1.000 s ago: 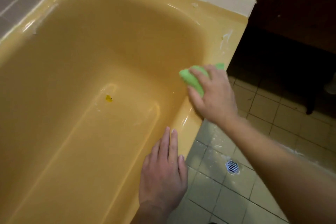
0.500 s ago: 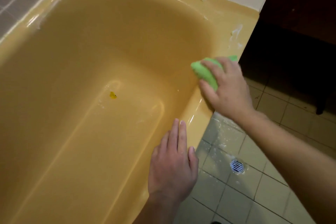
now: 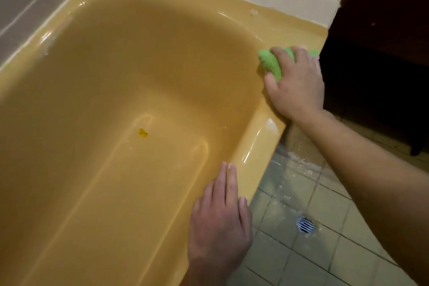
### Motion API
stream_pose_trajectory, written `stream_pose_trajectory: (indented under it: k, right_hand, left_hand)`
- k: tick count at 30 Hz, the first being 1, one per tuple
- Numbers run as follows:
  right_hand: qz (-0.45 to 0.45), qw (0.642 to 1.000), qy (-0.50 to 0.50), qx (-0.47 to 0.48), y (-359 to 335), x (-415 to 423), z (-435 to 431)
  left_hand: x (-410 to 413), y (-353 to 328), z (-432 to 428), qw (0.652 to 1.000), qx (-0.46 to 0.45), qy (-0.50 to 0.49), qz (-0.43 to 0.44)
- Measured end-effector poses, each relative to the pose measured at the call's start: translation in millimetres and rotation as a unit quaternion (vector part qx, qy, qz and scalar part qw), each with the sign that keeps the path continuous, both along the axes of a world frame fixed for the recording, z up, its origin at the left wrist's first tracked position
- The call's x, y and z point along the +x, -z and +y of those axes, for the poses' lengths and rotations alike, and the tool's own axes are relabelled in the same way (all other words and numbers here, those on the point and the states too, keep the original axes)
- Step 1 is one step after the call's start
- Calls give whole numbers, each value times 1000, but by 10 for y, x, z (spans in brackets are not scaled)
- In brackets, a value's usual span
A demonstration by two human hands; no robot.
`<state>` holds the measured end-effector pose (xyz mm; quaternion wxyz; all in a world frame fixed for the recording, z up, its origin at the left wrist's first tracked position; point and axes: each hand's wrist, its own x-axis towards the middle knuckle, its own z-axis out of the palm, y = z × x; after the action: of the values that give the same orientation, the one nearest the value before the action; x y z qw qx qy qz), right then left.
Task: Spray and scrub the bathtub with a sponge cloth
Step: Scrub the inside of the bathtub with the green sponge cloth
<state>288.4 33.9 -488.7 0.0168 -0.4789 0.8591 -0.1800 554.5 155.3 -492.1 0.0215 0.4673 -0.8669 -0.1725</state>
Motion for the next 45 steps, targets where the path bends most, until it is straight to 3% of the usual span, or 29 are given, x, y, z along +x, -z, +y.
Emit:
stream_pose_trajectory:
  k: [6,12,17,20,25,30,33,35,39,42,45]
  right_hand:
    - [-36,999,32,14,-79,-165,-101]
    - [1,995,-101,-20,12,107,319]
    - [-16,999,34,-7,-49,-468,-351]
    - [-8,997,81,4,19,-309,-376]
    - [48,998,-27,-7,79,-211,-229]
    - [-10,974,228,-3,87,-569,-793]
    - [-41,949,313,-9,73,-621,-876]
    - [-38,959,282,-8,47,-526,-758]
    - [-10,996,77,-33,56,-209,-159]
    - [13,998,-45,-30,76,-235,83]
    - [0,999,12,-38,86,-586,-242]
  left_hand:
    - [-119,51,-54,1000,-5,3,6]
    - [-340,58,-176,1000,-4,-4,5]
    - [-430,59,-234,1000,5,-13,4]
    - [-499,61,-266,1000,12,-14,3]
    - [-597,39,-332,1000,4,-9,6]
    - [-696,17,-380,1000,1,-8,-9]
    - [-755,34,-415,1000,-3,-7,-9]
    - [-788,39,-435,1000,-6,-5,-8]
    - [-883,63,-504,1000,-4,-1,0]
    - [-955,77,-551,1000,-7,-1,-1]
    - [-1009,91,-591,1000,-7,-10,-6]
